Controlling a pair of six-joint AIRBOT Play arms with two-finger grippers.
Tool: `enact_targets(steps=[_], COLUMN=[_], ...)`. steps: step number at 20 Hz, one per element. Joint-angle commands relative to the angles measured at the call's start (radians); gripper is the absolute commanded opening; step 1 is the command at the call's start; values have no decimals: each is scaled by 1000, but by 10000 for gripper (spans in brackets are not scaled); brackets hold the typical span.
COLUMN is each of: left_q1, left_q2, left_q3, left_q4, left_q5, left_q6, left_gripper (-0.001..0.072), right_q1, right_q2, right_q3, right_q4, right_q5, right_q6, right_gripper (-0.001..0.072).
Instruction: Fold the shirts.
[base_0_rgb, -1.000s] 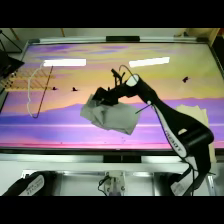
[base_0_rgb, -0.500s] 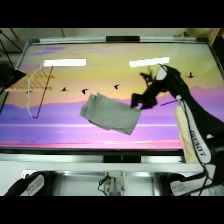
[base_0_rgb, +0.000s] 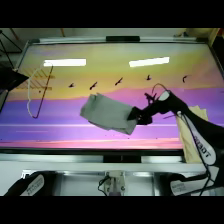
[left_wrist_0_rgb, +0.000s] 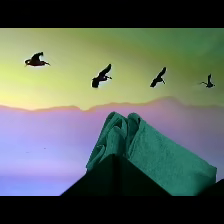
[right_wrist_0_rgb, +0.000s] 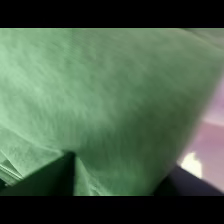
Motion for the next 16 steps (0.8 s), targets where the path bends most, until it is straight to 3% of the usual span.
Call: enact_targets(steps=[1, 2, 3, 7, 12, 16], left_q1=[1, 1, 1, 1, 1, 1], left_q2=[1, 1, 0, 0, 0, 1], left_q3=[-1, -1, -1, -1, -1, -1], left_q4=[0, 0, 0, 0, 0, 0], left_q5=[0, 0, 0, 0, 0, 0], left_q6=[1, 0, 1, 1, 2, 2], left_gripper=[31, 31, 31, 31, 31, 32], right_q1=[45, 46, 35, -106, -426, -682], right_q2=[-51, -52, -47, 38, 191, 275], right_q3=[-24, -22, -6, 180, 456, 553], right_q4=[177, 228, 264, 255, 12, -87], right_q5=[-122, -132, -117, 76, 306, 458], right_q6=[-142, -205, -250, -266, 0, 58], right_gripper=[268, 126, 78, 78, 77, 77])
